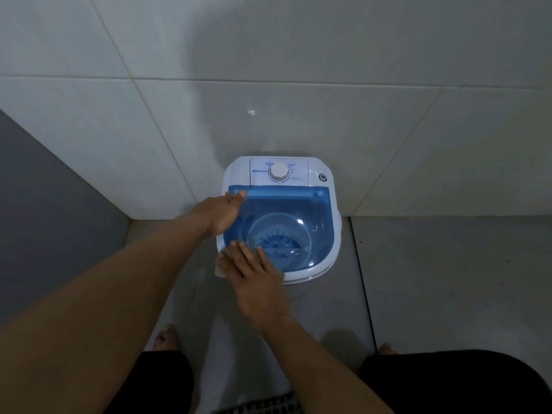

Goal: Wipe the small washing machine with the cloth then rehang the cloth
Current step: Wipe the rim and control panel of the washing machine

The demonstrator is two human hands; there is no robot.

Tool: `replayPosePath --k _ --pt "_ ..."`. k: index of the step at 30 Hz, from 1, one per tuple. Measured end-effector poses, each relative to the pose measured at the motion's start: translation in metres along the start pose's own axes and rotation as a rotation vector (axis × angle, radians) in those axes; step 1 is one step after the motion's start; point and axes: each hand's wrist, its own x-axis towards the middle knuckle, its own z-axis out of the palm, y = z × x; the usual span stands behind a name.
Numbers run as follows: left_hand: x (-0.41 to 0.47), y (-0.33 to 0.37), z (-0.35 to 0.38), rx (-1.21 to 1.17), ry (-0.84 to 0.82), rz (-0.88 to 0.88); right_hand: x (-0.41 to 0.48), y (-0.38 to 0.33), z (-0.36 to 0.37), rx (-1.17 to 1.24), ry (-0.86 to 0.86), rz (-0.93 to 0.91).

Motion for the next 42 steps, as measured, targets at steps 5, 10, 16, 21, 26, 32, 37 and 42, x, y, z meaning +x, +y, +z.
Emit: replayPosePath --k 5,10,16,21,26,32,37,42 --pt "0.005 -0.005 0.000 0.007 -0.006 0.005 -0.016 0.032 -0.003 -0.096 0.007 -0.259" --pt "0.008 -0.009 0.003 0.018 0.008 0.019 -0.043 0.065 -0.012 -0.072 0.022 -0.222" --pt "0.010 -0.014 0.008 0.029 0.020 0.038 -0.065 0.086 -0.017 0.087 0.087 0.046" --pt "0.008 -0.012 0.013 0.037 0.029 0.067 -0.055 0.102 -0.020 0.191 0.211 0.317" --pt "0.011 -0.016 0.015 0.070 0.034 0.088 -0.027 0.124 -0.031 0.231 0.259 0.453" --pt "0.009 -0.015 0.016 0.059 0.037 0.109 0.008 0.142 -0.046 0.194 0.212 0.557" --pt "0.007 -0.016 0.015 0.076 0.049 0.120 0.014 0.119 -0.047 0.119 0.178 0.523" --pt "-0.009 -0.011 0.017 0.201 0.111 0.213 0.014 0.126 -0.054 0.102 0.138 0.473"
